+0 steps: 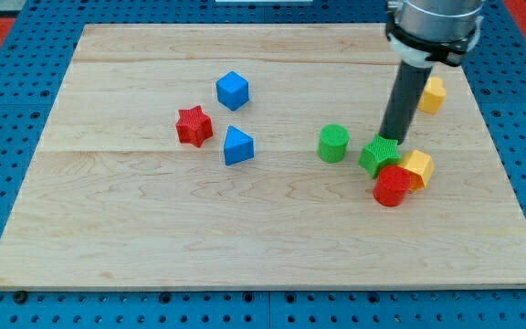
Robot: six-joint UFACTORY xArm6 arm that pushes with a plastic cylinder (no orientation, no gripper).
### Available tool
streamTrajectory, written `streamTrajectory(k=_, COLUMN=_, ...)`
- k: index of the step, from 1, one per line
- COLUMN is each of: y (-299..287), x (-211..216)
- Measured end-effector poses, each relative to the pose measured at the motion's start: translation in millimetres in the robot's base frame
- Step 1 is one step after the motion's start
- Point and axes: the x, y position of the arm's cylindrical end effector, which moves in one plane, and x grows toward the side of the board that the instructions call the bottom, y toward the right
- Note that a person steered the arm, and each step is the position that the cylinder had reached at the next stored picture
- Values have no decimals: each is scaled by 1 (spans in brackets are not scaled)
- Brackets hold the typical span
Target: Push the yellow heart slightly upwards
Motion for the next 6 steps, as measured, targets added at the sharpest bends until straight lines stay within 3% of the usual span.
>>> streamTrajectory(k=2, y=-21, x=19)
streamTrajectory(k=3, y=10, x=-15)
streamTrajectory(k=4, y=79, x=-62)
streamTrajectory(k=6, y=126, x=-108)
